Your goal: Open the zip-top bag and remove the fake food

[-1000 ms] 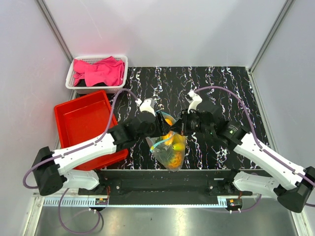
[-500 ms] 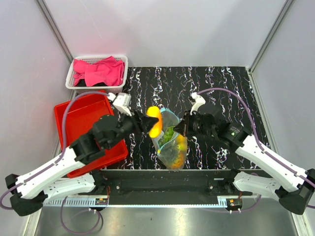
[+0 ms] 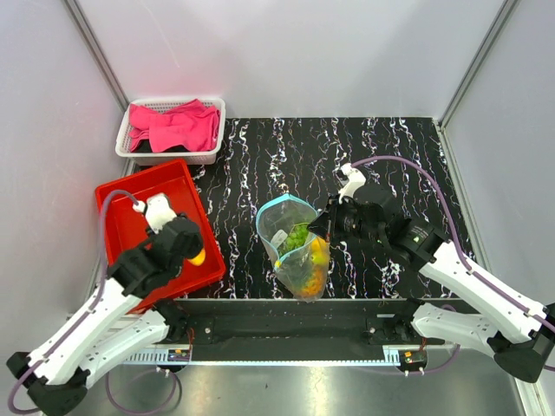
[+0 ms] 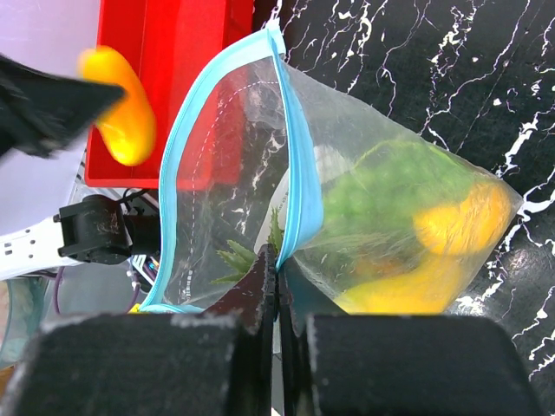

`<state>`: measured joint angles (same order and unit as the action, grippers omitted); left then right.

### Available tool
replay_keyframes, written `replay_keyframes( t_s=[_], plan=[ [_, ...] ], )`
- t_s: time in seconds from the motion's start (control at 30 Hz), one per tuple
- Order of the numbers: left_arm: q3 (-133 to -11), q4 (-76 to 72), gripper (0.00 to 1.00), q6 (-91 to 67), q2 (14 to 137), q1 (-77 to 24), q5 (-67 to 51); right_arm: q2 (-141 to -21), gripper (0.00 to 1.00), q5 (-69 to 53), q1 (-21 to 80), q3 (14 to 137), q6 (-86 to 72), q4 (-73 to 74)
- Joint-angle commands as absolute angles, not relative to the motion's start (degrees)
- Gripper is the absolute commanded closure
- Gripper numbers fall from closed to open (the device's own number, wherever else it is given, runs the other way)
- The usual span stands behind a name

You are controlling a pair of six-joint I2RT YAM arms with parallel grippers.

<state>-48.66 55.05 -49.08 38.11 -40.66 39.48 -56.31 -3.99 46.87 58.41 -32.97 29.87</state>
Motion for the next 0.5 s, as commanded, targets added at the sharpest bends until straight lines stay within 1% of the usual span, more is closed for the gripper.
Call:
replay_keyframes(
  t_s=[0.0,0.17,0.3,0.4,0.47],
  plan=[
    [-42.55,54.51,1.00,-53.88,38.23,-37.27,39.38,-54.93,1.00,-4.13,47.20,58.54,-31.82,28.83],
    [-38.77,49.32,1.00,-54.84,43.66,-33.41,41.49,-55.28,1.00,-4.92,47.20,58.45,-31.81,28.48],
    [-35.95,41.42,1.00,-53.18,47.54,-29.89,37.02,-55.55,1.00,-6.06,47.20,58.71,-31.90,28.30],
    [-33.93,37.11,0.95,-51.68,49.47,-28.39,35.78,-55.20,1.00,-6.07,47.20,58.62,-31.90,28.13],
    [-33.23,36.39,0.82,-51.77,50.18,-27.77,35.42,-55.46,1.00,-6.06,47.20,58.71,-31.73,28.21]
  ],
)
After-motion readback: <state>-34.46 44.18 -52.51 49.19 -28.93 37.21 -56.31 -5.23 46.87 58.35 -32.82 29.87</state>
